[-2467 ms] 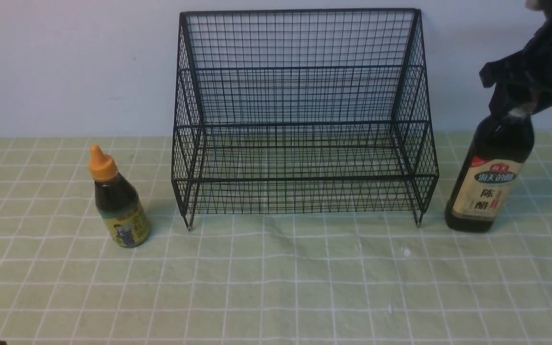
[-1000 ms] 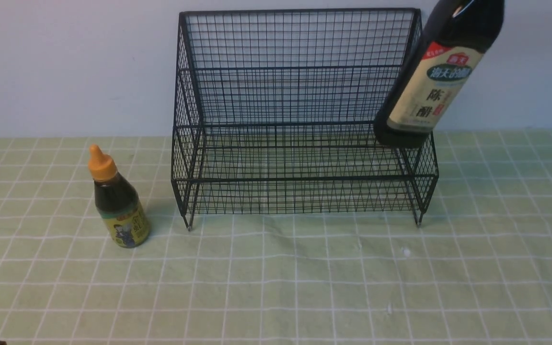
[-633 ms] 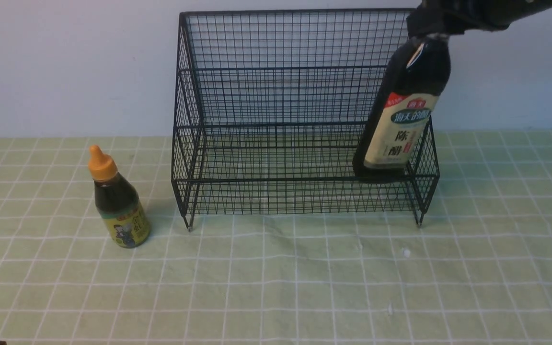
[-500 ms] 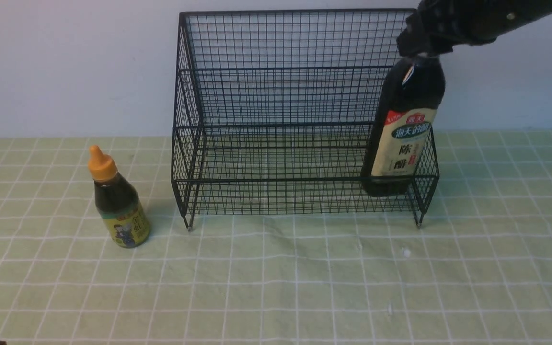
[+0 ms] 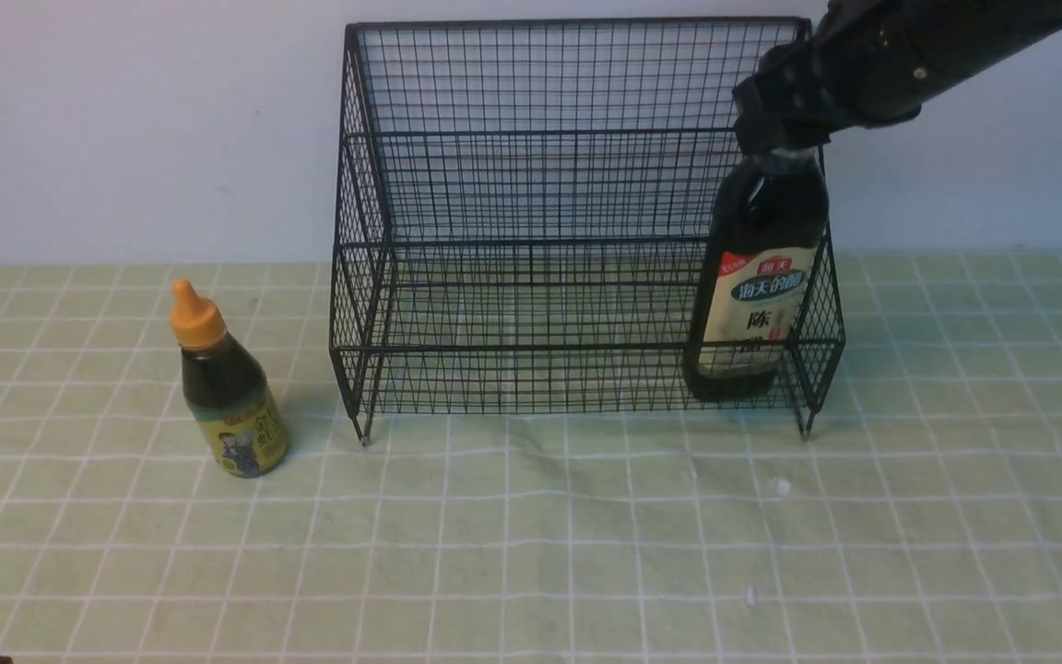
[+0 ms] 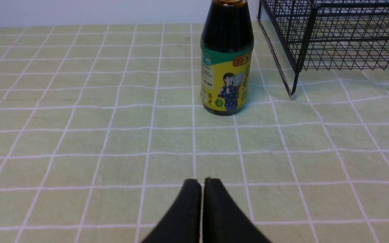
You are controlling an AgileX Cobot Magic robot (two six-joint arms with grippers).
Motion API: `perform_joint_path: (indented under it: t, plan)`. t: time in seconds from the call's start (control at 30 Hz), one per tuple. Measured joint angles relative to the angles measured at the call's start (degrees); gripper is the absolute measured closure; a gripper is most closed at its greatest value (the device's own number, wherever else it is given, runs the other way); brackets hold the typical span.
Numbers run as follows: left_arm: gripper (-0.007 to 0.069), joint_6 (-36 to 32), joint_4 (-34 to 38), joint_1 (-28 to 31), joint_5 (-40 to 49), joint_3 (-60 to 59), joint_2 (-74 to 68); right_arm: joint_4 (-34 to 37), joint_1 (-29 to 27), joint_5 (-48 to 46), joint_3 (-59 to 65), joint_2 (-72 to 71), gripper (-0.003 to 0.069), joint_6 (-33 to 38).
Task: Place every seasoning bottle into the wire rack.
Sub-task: Use the right arm to put the condiment bottle back on the shelf, then use the left arm to grab the condiment bottle closest to it
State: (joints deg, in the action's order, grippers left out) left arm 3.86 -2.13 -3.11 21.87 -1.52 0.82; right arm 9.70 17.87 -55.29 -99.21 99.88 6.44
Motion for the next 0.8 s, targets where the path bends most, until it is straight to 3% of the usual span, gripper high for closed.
perform_joint_path:
  t: [0.2, 0.43, 0.47, 0.5, 0.6, 0.63, 0.7, 0.8]
  plan:
    - [0.0631, 0.0, 0.0, 0.0, 0.0, 0.0, 0.0, -3.6, 0.0, -1.7, -0.1, -7.0, 0.0143, -3.6]
    - [0.0631, 0.0, 0.0, 0.0, 0.0, 0.0, 0.0, -8.1, 0.0, -10.6, -0.5, -20.4, 0.0157, -5.2]
    - [0.0631, 0.0, 0.0, 0.0, 0.0, 0.0, 0.0, -9.2, 0.0, -14.0, -0.5, -24.2, 0.0216, -6.1]
    - [0.0631, 0.0, 0.0, 0.0, 0.0, 0.0, 0.0, -9.3, 0.0, -14.4, -0.5, -24.7, 0.0216, -6.4]
    - [0.0631, 0.0, 0.0, 0.0, 0.0, 0.0, 0.0, -12.6, 0.0, -17.5, -0.4, -33.7, 0.0449, -9.6]
    - [0.0631, 0.0, 0.0, 0.0, 0.0, 0.0, 0.0, -12.7, 0.0, -17.5, -0.4, -33.7, 0.0464, -9.9]
    - [0.0631, 0.0, 0.0, 0.0, 0.0, 0.0, 0.0, -14.0, 0.0, -17.5, 2.1, -41.4, 0.0613, -12.2]
    - [0.0631, 0.0, 0.0, 0.0, 0.0, 0.0, 0.0, -14.5, 0.0, -17.4, 9.5, -50.7, 0.0661, -14.8]
